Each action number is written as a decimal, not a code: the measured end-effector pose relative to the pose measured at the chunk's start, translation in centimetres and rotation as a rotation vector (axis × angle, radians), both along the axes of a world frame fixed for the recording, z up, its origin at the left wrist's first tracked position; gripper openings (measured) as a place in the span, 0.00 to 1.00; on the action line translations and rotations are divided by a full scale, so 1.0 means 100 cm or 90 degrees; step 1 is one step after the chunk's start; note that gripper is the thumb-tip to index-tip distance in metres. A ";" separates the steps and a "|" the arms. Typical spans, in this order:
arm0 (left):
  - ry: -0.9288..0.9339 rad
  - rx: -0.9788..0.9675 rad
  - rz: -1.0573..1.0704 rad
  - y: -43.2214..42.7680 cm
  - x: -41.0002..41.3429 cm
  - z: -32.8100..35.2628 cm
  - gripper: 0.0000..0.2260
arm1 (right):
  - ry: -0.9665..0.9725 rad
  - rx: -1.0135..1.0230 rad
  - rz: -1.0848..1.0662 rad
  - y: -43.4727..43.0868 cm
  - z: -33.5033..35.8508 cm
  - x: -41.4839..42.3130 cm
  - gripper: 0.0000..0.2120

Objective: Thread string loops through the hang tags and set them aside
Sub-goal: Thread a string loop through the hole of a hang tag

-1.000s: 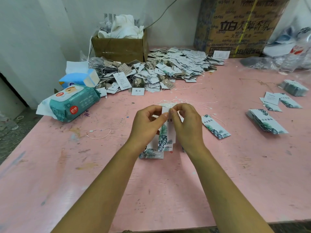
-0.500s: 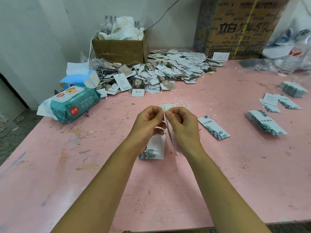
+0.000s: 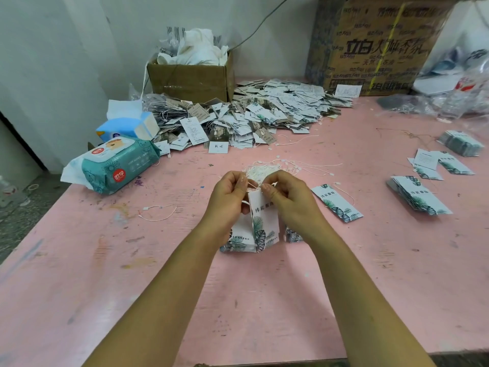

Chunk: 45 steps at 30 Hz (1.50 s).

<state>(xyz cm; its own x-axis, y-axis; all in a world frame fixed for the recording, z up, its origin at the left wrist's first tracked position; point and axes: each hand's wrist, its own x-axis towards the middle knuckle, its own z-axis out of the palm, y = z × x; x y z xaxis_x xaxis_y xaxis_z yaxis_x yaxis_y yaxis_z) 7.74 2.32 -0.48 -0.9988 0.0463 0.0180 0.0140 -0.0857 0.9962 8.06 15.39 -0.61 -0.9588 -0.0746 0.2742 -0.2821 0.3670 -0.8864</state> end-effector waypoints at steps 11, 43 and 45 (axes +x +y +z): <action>0.001 0.133 0.062 -0.009 -0.008 0.004 0.10 | -0.126 -0.191 -0.026 0.016 -0.004 0.003 0.08; 0.226 -0.287 0.049 -0.005 0.000 0.014 0.09 | 0.038 -0.178 -0.009 0.001 0.009 0.001 0.11; 0.228 -0.308 0.042 -0.005 0.000 0.015 0.08 | 0.045 -0.180 -0.016 0.002 0.009 0.001 0.11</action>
<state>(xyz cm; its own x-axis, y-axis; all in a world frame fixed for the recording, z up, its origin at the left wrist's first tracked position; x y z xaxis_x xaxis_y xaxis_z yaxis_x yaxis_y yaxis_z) 7.79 1.78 1.02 -0.9354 0.0715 0.3464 0.3460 0.3885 0.8540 8.19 15.58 0.28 -0.9371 0.0385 0.3469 -0.3406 0.1153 -0.9331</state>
